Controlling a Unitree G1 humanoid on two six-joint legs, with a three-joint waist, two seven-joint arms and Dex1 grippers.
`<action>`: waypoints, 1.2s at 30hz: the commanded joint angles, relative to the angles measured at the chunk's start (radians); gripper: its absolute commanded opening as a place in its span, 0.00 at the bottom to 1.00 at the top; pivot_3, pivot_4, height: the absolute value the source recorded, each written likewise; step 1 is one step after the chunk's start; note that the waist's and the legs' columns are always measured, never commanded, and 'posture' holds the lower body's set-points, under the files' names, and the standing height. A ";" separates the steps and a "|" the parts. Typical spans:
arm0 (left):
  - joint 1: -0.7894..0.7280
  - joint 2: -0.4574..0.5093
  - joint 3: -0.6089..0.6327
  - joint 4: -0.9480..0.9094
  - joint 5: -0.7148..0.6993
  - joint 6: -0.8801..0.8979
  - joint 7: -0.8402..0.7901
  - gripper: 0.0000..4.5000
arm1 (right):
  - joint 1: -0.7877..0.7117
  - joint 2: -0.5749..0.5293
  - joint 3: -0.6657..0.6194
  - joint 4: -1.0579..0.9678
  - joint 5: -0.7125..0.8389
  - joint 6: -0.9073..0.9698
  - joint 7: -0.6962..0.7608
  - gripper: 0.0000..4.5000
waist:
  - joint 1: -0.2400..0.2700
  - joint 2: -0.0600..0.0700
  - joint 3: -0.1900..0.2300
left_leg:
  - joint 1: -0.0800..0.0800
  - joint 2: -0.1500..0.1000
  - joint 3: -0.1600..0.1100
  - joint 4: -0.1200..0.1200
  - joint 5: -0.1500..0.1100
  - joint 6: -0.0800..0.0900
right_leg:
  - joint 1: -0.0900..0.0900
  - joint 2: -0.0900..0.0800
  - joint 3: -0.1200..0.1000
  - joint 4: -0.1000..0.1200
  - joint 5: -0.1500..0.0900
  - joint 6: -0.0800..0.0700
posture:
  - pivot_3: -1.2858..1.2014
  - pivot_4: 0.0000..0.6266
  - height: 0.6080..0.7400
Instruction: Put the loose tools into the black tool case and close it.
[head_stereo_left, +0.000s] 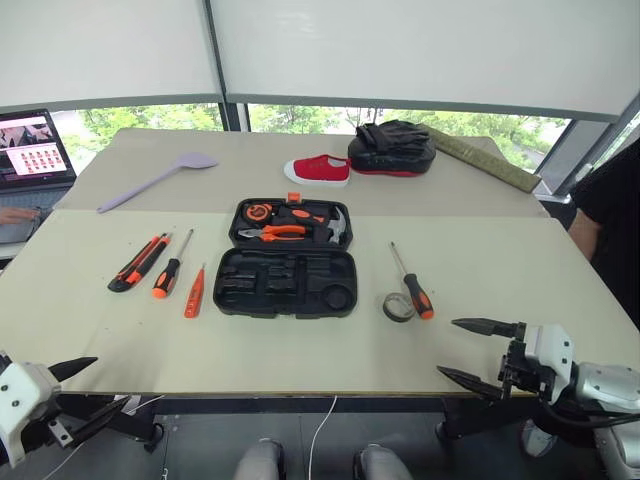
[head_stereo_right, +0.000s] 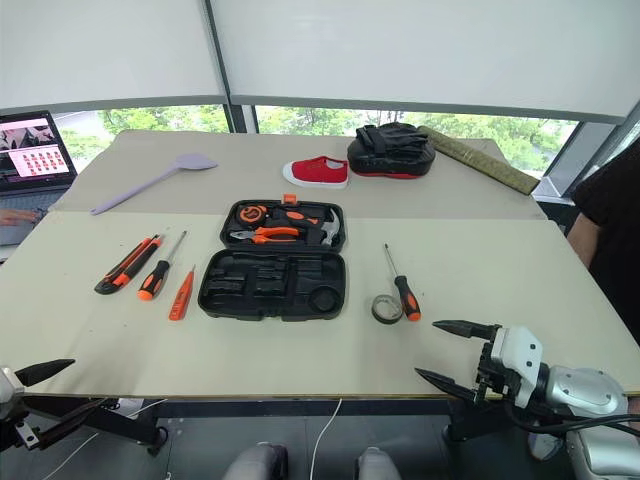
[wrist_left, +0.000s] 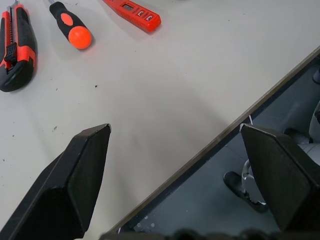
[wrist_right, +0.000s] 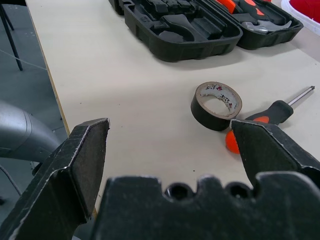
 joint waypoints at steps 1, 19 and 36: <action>-0.040 -0.031 0.051 -0.058 -0.111 0.104 0.112 0.98 | -0.062 0.028 -0.022 -0.027 0.067 0.022 -0.030 1.00 | 0.000 0.000 0.000 | 0.000 0.000 0.000 0.000 0.000 0.000 | 0.000 0.000 0.000 0.000 0.000 0.000 | 0.52 0.24 1.00; -0.195 -0.130 0.145 -0.222 -0.359 0.683 0.699 0.98 | -0.217 0.195 -0.003 -0.146 0.190 0.092 -0.134 1.00 | 0.016 -0.004 -0.001 | 0.001 0.000 0.002 0.002 -0.002 0.000 | 0.000 0.000 -0.001 0.002 0.003 0.001 | 0.52 0.24 1.00; -0.875 0.011 -0.374 0.225 -0.122 0.789 0.751 0.98 | -0.199 0.206 0.009 -0.125 0.162 0.057 -0.095 1.00 | 0.006 -0.004 -0.001 | -0.002 0.000 0.003 0.001 0.004 0.007 | 0.000 0.005 0.002 0.004 0.013 0.002 | 0.52 0.24 1.00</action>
